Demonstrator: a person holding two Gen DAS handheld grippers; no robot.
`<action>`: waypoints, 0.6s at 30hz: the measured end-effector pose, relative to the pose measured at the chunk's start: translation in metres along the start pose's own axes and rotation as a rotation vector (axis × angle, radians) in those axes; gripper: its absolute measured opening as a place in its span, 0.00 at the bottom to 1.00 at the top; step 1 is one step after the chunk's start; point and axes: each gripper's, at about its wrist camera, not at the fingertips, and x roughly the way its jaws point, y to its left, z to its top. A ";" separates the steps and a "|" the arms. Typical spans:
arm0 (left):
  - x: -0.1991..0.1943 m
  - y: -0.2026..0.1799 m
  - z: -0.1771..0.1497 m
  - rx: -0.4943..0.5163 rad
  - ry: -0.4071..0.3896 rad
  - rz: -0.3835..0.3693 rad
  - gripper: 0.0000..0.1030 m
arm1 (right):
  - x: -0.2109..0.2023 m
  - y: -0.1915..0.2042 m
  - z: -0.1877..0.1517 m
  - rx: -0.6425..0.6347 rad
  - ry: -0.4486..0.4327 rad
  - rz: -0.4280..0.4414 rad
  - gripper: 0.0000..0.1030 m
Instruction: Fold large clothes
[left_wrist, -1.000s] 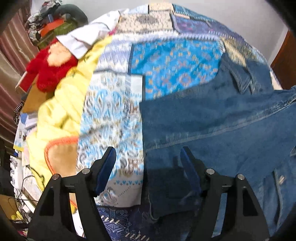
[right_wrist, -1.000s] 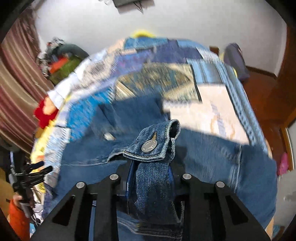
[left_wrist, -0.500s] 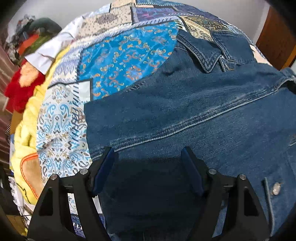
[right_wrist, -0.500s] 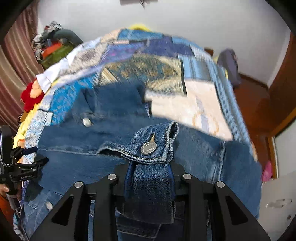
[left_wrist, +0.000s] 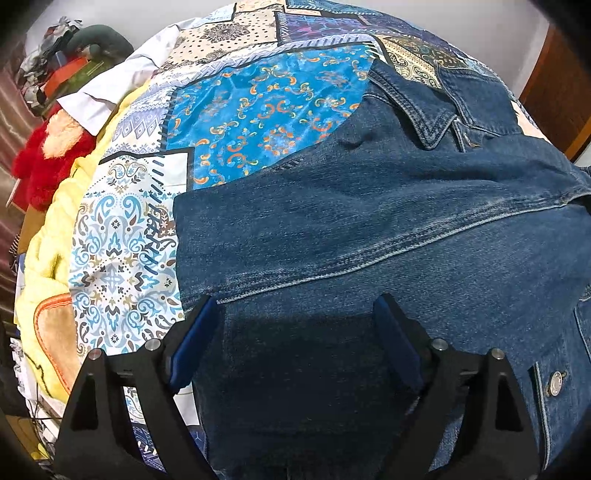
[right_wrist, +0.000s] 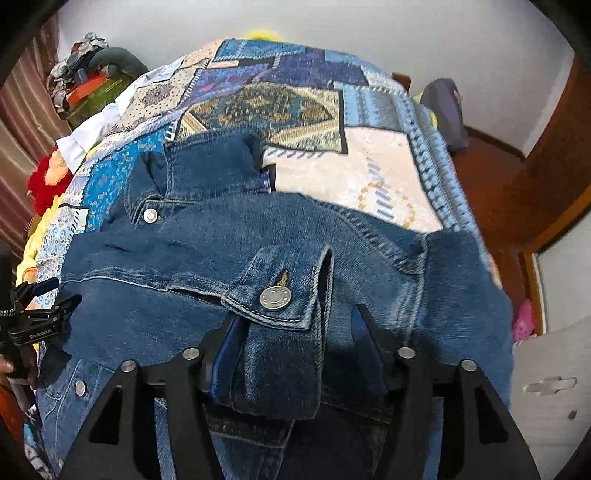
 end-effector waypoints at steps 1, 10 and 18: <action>0.000 0.000 0.000 0.003 0.000 0.001 0.84 | -0.005 0.000 0.000 -0.002 -0.013 -0.005 0.61; -0.001 -0.002 -0.001 0.020 0.001 0.022 0.84 | -0.041 -0.013 -0.008 -0.019 -0.062 -0.101 0.70; -0.025 -0.012 0.014 0.057 -0.041 0.033 0.84 | -0.080 -0.096 -0.028 0.138 -0.097 -0.117 0.70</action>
